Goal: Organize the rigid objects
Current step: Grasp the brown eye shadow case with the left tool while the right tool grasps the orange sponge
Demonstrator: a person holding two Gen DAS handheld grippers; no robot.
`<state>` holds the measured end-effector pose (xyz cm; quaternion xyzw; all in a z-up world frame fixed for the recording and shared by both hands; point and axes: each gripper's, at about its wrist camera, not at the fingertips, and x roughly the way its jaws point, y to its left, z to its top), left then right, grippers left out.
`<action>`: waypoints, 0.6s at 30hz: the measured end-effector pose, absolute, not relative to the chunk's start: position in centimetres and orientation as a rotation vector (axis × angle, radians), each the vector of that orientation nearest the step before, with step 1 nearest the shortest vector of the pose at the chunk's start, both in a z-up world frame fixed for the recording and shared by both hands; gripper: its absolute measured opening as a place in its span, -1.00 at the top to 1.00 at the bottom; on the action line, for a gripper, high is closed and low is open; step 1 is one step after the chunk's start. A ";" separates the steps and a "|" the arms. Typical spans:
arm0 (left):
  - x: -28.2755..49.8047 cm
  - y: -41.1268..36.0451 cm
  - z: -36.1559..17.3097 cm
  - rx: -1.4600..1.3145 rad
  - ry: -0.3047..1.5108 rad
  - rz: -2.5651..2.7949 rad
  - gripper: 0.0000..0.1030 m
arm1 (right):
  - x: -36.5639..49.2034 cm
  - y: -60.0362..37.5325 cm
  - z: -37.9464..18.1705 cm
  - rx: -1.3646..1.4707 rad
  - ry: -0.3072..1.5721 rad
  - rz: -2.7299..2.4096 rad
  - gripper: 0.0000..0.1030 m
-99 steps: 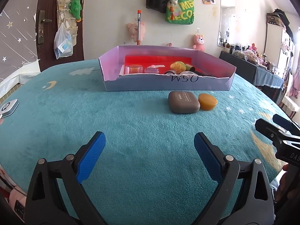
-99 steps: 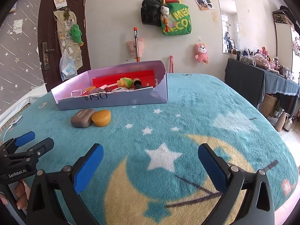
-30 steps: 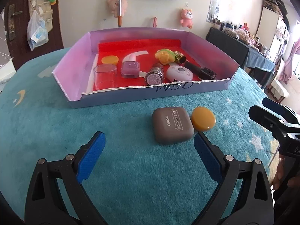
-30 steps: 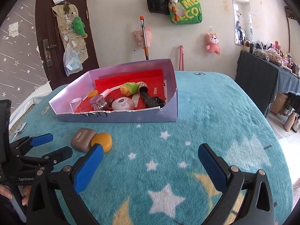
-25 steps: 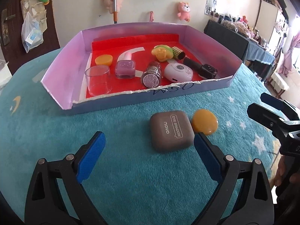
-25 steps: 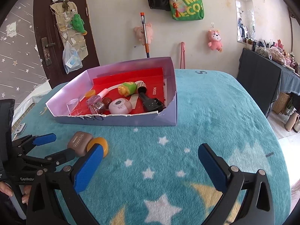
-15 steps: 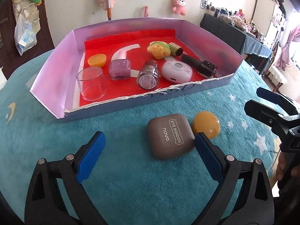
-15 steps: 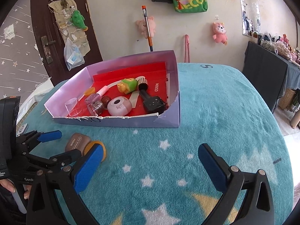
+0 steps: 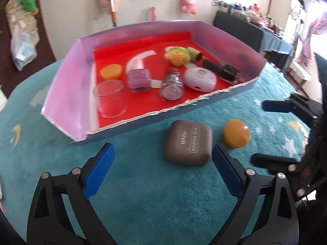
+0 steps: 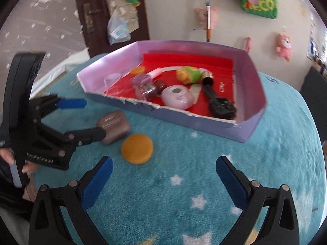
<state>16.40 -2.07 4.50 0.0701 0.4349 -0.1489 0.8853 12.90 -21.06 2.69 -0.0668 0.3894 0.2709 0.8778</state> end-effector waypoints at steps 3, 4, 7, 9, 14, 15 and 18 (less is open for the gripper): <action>16.7 -2.5 4.4 0.164 0.915 -0.336 -0.81 | 13.0 -20.1 2.2 -0.188 0.830 0.591 -0.91; 16.8 -2.7 4.4 0.174 0.915 -0.340 -0.71 | 13.0 -20.0 2.1 -0.199 0.831 0.592 -0.87; 17.1 -3.0 4.4 0.180 0.930 -0.373 -0.52 | 13.2 -19.4 1.9 -0.222 0.838 0.612 -0.75; 17.3 -3.3 4.3 0.184 0.936 -0.387 -0.43 | 13.3 -19.0 1.8 -0.239 0.840 0.620 -0.69; 17.5 -4.0 4.0 0.190 0.952 -0.421 -0.12 | 13.6 -18.2 1.6 -0.267 0.839 0.641 -0.36; 17.5 -4.0 3.9 0.187 0.955 -0.426 -0.09 | 13.6 -18.1 1.6 -0.271 0.840 0.642 -0.32; 17.4 -4.1 3.7 0.174 0.961 -0.439 0.04 | 13.4 -17.8 1.7 -0.282 0.832 0.656 -0.16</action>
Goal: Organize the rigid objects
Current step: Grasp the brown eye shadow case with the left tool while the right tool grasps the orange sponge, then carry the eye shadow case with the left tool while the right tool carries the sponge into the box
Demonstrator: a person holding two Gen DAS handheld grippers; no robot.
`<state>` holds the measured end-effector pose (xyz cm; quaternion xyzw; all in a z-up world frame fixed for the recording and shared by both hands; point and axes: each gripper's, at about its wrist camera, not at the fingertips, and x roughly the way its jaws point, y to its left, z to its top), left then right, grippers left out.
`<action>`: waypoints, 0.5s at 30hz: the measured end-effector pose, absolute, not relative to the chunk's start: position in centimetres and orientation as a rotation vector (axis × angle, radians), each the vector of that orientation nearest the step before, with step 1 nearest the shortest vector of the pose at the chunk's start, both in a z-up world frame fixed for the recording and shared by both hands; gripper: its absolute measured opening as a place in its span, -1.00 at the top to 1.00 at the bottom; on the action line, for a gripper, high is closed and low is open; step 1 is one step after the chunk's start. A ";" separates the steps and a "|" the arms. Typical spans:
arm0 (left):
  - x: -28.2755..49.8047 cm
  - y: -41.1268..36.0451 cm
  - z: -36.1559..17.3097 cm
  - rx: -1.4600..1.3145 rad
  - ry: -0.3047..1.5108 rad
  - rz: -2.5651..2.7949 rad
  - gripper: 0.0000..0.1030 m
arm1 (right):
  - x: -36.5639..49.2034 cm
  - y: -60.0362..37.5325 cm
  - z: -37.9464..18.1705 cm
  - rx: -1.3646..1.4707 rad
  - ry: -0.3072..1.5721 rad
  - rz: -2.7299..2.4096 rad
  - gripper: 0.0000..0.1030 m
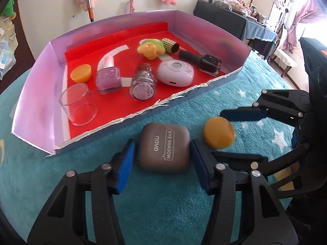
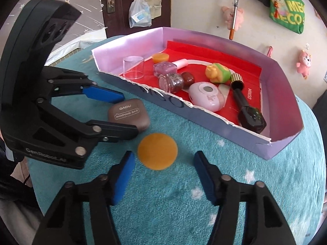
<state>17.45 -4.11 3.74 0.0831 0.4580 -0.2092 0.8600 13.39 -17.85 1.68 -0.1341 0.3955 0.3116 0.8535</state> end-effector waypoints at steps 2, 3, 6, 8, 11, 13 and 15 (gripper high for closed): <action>17.3 -4.2 3.7 0.177 0.955 -0.433 0.04 | 13.2 -17.7 1.7 -0.291 0.828 0.664 0.08; 17.2 -4.2 3.7 0.176 0.951 -0.430 0.04 | 13.1 -17.6 1.7 -0.295 0.824 0.669 0.15; 17.0 -4.1 3.8 0.163 0.947 -0.418 0.05 | 12.8 -17.8 1.9 -0.288 0.810 0.679 0.23; 16.7 -4.0 4.0 0.154 0.936 -0.405 0.05 | 12.5 -18.2 2.3 -0.261 0.799 0.679 0.23; 16.3 -3.8 4.3 0.139 0.922 -0.399 0.05 | 12.4 -19.1 3.1 -0.224 0.779 0.630 0.23; 16.2 -3.8 4.4 0.137 0.915 -0.395 0.05 | 12.4 -19.7 3.5 -0.188 0.775 0.608 0.23; 16.1 -3.8 4.6 0.131 0.910 -0.396 0.05 | 12.4 -20.2 3.8 -0.169 0.767 0.586 0.23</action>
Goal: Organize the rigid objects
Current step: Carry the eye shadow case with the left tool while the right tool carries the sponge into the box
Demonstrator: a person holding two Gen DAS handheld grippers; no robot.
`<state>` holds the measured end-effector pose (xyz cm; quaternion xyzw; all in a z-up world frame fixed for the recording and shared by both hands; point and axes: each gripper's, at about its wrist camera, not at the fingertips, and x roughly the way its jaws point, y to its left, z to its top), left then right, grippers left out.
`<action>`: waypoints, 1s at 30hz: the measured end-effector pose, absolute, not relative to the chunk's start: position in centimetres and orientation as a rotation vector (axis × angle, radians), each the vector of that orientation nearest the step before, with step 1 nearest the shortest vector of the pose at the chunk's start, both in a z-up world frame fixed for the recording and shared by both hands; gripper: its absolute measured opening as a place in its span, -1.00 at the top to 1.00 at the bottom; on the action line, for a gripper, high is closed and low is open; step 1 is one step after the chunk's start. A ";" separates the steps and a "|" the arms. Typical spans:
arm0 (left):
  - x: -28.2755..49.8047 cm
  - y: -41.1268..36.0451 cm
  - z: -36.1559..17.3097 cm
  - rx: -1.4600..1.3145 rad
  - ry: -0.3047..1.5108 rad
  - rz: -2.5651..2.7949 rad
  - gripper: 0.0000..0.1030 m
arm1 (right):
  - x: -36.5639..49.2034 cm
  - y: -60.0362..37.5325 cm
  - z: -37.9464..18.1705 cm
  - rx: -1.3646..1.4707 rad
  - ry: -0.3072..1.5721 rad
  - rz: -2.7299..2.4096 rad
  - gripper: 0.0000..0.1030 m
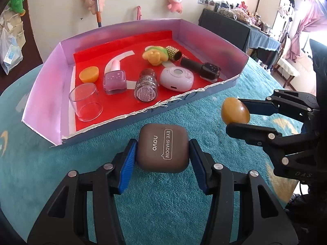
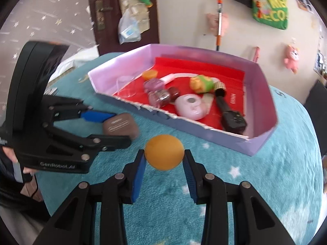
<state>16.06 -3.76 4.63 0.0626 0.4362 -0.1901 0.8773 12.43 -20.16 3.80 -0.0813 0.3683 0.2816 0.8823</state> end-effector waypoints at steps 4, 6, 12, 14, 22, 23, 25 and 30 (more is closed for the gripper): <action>15.9 -3.5 6.0 0.100 0.883 -0.409 0.05 | 12.3 -20.5 4.5 -0.158 0.746 0.570 0.23; 16.1 -3.3 7.2 0.091 0.861 -0.419 0.05 | 12.3 -20.7 5.1 -0.144 0.733 0.577 0.23; 20.8 -3.4 11.2 0.104 0.846 -0.450 0.05 | 15.4 -20.8 9.3 -0.107 0.696 0.577 0.23; 23.5 -3.5 11.8 0.113 0.865 -0.449 0.05 | 17.8 -20.5 10.6 -0.103 0.703 0.564 0.23; 33.4 -4.0 10.8 0.140 0.986 -0.425 0.05 | 29.6 -18.7 11.6 -0.117 0.854 0.462 0.23; 34.4 -4.0 10.4 0.139 0.999 -0.418 0.05 | 30.5 -18.8 11.3 -0.115 0.870 0.446 0.23; 35.7 -4.2 9.6 0.131 1.029 -0.420 0.05 | 32.7 -18.6 10.5 -0.124 0.914 0.413 0.23; 38.6 -3.8 7.3 0.075 1.090 -0.399 0.05 | 36.2 -17.6 8.6 -0.177 1.010 0.358 0.23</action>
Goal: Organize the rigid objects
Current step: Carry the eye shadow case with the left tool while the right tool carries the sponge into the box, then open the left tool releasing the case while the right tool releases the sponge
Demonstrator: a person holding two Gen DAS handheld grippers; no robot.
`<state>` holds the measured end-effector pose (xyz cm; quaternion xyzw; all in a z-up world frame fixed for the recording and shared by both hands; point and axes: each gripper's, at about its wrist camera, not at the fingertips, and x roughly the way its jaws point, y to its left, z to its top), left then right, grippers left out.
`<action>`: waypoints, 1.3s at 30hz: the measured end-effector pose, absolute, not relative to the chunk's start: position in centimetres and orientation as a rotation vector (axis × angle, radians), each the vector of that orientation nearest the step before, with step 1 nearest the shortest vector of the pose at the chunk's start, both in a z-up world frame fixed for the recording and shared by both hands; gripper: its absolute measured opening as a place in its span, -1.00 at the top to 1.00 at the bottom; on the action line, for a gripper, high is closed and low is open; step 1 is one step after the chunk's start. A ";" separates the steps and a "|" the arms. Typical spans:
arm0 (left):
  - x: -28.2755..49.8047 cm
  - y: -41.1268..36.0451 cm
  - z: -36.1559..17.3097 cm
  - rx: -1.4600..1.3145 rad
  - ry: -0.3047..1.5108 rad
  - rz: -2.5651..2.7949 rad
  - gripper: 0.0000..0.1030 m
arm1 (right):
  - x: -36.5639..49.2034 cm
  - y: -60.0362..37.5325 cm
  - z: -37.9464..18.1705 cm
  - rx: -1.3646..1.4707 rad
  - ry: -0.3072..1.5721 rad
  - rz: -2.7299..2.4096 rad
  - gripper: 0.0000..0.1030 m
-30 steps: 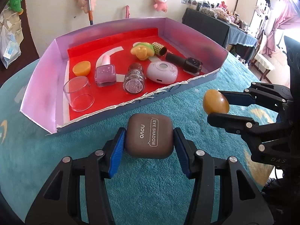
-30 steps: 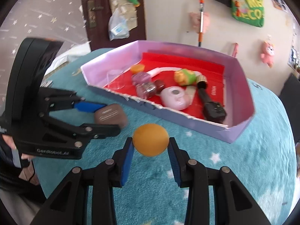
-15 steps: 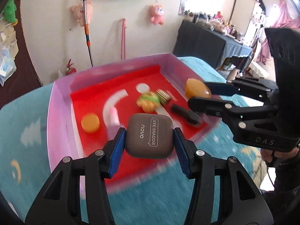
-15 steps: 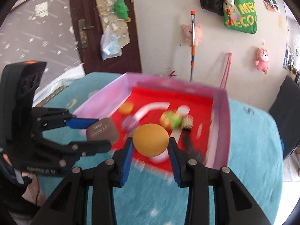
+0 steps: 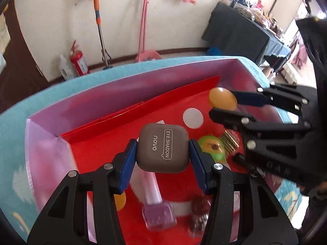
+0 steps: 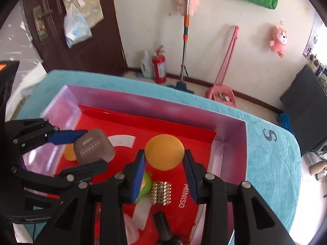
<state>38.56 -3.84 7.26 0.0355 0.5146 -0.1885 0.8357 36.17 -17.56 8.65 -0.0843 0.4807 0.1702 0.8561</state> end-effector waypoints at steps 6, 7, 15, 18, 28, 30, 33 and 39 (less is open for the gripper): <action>39.5 -3.5 5.6 0.058 1.130 -0.355 0.05 | 37.5 -16.7 7.2 -0.219 1.064 0.308 0.23; 39.6 -3.5 5.3 0.056 1.137 -0.351 0.05 | 37.6 -16.5 7.0 -0.224 1.074 0.310 0.23; 39.4 -3.7 5.2 0.055 1.132 -0.337 0.05 | 38.5 -16.3 5.2 -0.241 1.134 0.277 0.23; 39.3 -3.9 5.3 0.070 1.129 -0.331 0.04 | 38.6 -16.5 4.9 -0.236 1.144 0.277 0.23; 39.5 -4.0 5.2 0.066 1.130 -0.326 0.02 | 39.2 -16.4 4.7 -0.230 1.148 0.275 0.23; 39.5 -3.9 5.2 0.062 1.134 -0.322 -0.01 | 39.2 -16.4 4.7 -0.230 1.149 0.276 0.23; 39.5 -3.9 5.3 0.061 1.135 -0.317 -0.05 | 39.2 -16.4 4.7 -0.233 1.148 0.274 0.22; 39.0 -3.7 5.8 0.054 1.121 -0.310 -0.11 | 39.1 -16.5 4.8 -0.230 1.146 0.277 0.18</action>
